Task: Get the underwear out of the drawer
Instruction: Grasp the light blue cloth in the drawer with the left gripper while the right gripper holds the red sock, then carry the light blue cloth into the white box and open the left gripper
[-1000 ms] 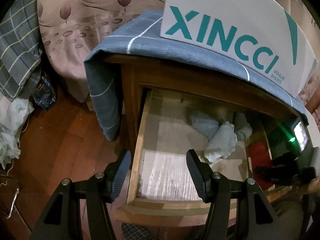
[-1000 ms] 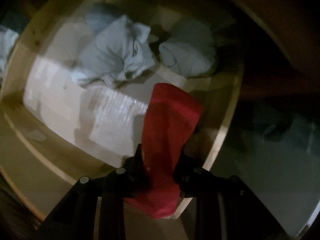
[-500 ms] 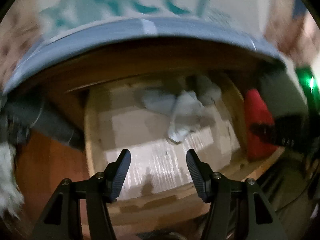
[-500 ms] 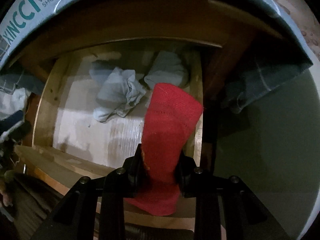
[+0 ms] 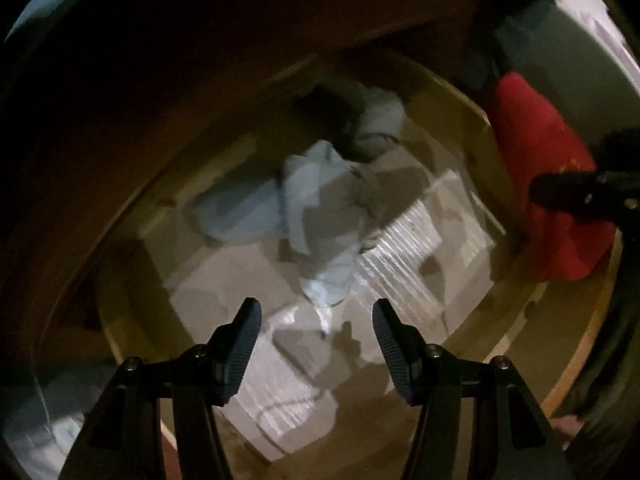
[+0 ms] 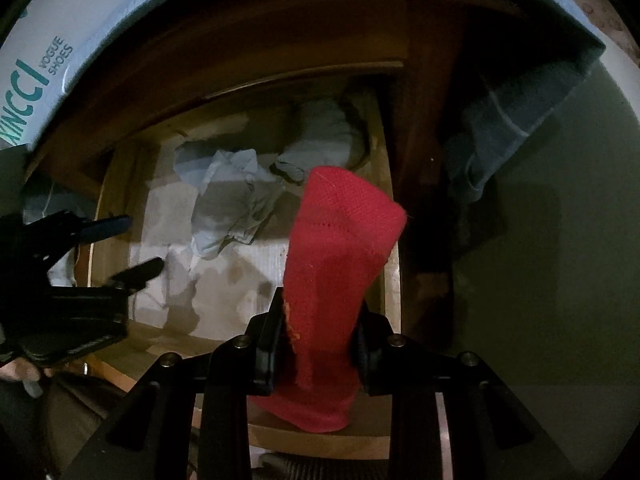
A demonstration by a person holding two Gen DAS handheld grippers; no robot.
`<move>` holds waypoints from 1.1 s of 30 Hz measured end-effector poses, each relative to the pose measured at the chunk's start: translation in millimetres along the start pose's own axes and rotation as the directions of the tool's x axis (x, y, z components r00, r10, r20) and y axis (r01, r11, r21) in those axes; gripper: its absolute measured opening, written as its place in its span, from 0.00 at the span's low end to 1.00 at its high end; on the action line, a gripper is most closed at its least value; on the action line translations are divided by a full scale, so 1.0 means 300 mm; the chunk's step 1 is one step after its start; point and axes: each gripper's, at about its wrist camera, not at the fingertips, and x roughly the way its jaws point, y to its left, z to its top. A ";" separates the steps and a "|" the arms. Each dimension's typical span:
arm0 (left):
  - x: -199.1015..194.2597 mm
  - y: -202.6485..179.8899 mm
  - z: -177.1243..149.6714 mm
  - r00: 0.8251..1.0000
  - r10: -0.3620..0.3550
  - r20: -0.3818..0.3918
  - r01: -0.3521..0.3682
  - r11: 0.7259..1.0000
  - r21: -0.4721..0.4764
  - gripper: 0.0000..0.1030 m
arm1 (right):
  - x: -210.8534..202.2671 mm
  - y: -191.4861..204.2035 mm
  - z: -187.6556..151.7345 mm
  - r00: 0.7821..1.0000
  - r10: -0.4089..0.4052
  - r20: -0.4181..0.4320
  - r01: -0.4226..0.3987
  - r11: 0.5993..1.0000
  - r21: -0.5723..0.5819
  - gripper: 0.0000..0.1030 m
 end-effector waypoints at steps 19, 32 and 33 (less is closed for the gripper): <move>0.191 -0.022 0.092 0.997 0.048 -0.054 -0.039 0.986 0.161 0.58 | 0.003 -0.012 -0.002 0.999 0.045 -0.023 -0.044 0.999 0.031 0.26; 0.254 -0.016 0.019 0.990 -0.030 -0.135 0.050 0.987 0.150 0.30 | 0.020 -0.007 0.003 0.998 0.048 -0.033 -0.048 0.999 0.022 0.26; 0.246 -0.017 0.003 0.990 -0.042 -0.138 0.063 0.987 0.150 0.30 | 0.022 -0.006 0.004 0.998 0.047 -0.034 -0.047 0.999 0.021 0.26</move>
